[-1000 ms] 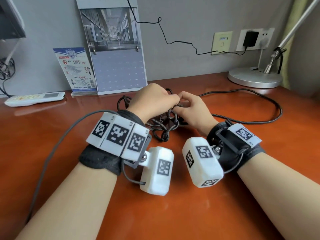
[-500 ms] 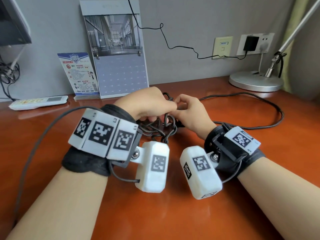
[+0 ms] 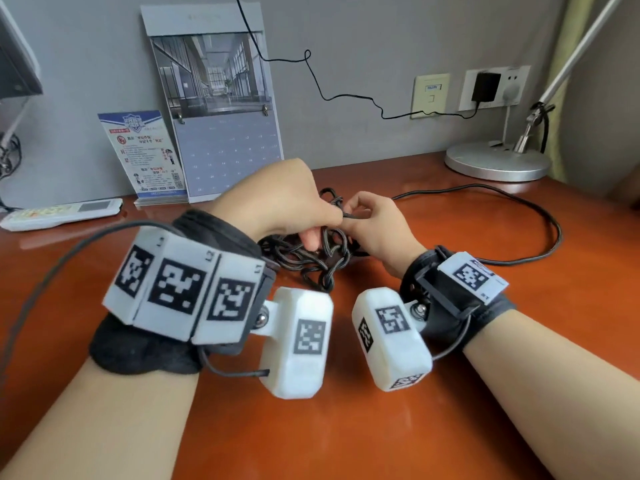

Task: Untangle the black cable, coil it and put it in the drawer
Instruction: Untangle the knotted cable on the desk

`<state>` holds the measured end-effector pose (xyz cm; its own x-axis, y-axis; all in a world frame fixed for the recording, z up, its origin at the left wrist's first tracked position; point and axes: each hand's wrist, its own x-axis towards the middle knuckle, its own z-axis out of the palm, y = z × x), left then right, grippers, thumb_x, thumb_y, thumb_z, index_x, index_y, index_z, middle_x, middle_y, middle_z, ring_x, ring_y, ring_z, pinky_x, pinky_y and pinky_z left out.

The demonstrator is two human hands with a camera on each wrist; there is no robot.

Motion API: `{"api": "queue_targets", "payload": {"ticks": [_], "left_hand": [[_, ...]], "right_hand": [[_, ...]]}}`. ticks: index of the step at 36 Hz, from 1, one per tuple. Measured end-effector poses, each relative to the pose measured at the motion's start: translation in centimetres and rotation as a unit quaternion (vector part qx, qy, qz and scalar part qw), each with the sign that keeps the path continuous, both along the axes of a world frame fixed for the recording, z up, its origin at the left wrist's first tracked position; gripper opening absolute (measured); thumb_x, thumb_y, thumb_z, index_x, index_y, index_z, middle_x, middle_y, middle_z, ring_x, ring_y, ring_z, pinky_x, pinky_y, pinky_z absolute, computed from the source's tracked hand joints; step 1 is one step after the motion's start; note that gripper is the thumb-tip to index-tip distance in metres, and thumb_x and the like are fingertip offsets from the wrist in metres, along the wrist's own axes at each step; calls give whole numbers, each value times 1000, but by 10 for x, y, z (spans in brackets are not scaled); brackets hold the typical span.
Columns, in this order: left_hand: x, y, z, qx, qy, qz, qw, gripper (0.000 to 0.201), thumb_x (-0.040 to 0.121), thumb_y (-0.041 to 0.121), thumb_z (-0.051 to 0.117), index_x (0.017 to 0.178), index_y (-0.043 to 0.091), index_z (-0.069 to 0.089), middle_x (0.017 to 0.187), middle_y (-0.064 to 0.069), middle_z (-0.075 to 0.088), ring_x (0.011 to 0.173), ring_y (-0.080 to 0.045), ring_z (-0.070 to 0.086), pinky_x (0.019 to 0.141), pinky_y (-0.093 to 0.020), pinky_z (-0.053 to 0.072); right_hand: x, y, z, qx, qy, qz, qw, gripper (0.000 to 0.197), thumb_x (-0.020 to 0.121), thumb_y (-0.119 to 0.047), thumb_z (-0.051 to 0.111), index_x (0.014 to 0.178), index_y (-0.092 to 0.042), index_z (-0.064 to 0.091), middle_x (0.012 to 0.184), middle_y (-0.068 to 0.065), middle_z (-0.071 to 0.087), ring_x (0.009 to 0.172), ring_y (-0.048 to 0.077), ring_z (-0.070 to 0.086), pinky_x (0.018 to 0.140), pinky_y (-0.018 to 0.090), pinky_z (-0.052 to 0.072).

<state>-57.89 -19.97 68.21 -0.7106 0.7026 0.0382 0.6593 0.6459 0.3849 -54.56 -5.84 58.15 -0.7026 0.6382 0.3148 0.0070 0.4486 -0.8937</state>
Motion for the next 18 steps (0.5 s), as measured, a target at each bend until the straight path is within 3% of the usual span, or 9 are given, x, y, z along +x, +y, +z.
{"api": "queue_targets", "payload": {"ticks": [2,4,6,11,14,18], "left_hand": [[1,3,-2,-8,2,8,1000,30,79,30,58,53,16,67,49,6,63,56,-8,52,57,-26,39],[1,4,-4,-19,15,22,999,19,76,31,59,68,17,69,68,3,67,72,-16,61,68,-29,48],[2,4,-5,-22,48,36,998,18,79,33,60,81,17,67,82,-1,65,83,-23,60,72,-32,47],[6,6,-9,-26,127,51,990,17,83,31,57,76,16,60,79,0,62,83,-25,56,70,-32,35],[8,4,-6,-43,154,54,986,11,85,26,58,77,19,54,71,2,49,80,-25,47,69,-32,31],[9,-5,9,-69,154,51,984,13,84,26,58,75,17,59,65,4,57,77,-23,53,65,-31,34]], "right_hand": [[1,-3,3,45,-2,9,999,23,78,-12,71,69,-19,50,70,0,61,59,10,46,51,19,36],[2,-8,5,81,5,19,997,20,77,-11,71,75,-14,52,71,2,61,61,12,45,52,20,37],[3,-14,8,106,15,25,994,18,76,-11,70,77,-12,52,67,1,57,61,14,43,54,23,36],[2,-19,8,123,17,19,992,17,77,-12,69,78,-12,52,66,0,57,63,15,46,57,24,36],[2,-18,8,107,19,22,994,20,78,-12,70,83,-15,51,61,-6,52,55,9,43,51,17,32],[0,-17,8,92,5,12,996,21,76,-10,68,91,-17,56,63,-2,54,50,10,42,48,18,32]]}}
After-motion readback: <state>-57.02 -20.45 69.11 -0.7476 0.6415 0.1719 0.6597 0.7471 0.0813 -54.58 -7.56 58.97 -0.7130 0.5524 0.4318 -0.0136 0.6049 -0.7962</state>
